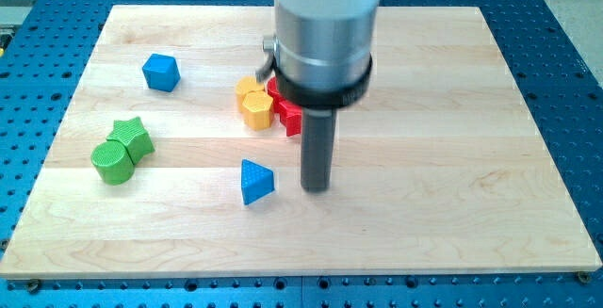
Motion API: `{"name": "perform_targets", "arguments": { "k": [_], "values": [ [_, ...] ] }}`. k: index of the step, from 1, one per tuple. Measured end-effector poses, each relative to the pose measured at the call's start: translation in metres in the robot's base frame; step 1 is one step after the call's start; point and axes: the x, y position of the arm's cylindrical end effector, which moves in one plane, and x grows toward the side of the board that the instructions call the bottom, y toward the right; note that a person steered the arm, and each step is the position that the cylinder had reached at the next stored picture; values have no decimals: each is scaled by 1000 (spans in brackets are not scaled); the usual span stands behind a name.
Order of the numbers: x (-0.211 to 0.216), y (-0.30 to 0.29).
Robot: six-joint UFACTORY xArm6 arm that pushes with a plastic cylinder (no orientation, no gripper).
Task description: Push the triangle parallel to the red circle
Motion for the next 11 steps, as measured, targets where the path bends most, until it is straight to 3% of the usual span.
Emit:
{"name": "perform_targets", "arguments": {
  "k": [1,2,3,4,5,6,8,11],
  "values": [
    [40,-32],
    [14,-85],
    [-19,-5],
    [-30,11],
    [10,-25],
    [0,-103],
    [-95,77],
    [-127,146]
  ]
}}
